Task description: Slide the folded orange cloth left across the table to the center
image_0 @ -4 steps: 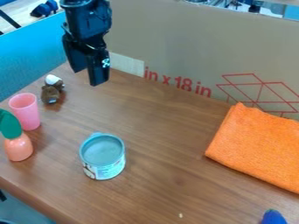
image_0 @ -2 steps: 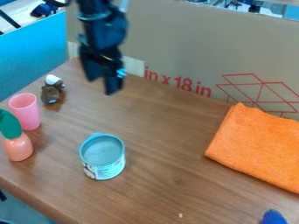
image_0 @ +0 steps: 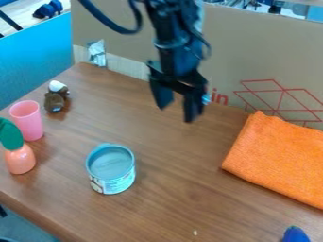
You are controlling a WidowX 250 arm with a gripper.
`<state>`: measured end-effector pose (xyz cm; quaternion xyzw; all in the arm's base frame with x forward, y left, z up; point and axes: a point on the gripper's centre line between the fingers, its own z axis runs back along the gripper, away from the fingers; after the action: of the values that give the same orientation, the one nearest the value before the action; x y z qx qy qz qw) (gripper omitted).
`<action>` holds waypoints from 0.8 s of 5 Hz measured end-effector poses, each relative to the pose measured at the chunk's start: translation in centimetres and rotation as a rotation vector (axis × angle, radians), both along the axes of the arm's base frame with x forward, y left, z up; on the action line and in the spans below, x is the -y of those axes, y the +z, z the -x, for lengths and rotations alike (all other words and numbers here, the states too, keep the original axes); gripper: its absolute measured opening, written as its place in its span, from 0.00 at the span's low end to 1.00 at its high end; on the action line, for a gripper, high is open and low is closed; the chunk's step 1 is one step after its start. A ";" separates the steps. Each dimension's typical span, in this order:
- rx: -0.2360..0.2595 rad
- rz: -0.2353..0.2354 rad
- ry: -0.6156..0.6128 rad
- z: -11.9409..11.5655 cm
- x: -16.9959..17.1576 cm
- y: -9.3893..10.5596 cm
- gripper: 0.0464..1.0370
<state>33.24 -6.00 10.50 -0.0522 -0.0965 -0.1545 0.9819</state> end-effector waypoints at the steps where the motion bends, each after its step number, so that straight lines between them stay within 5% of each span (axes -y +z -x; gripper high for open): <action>1: -0.010 0.020 0.029 -1.0 3.5 -1.4 0.96; 4: 0.005 0.018 -0.029 -2.4 8.3 -2.7 0.96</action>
<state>35.68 -14.34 7.79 -0.0618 -0.0997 -0.1678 0.9788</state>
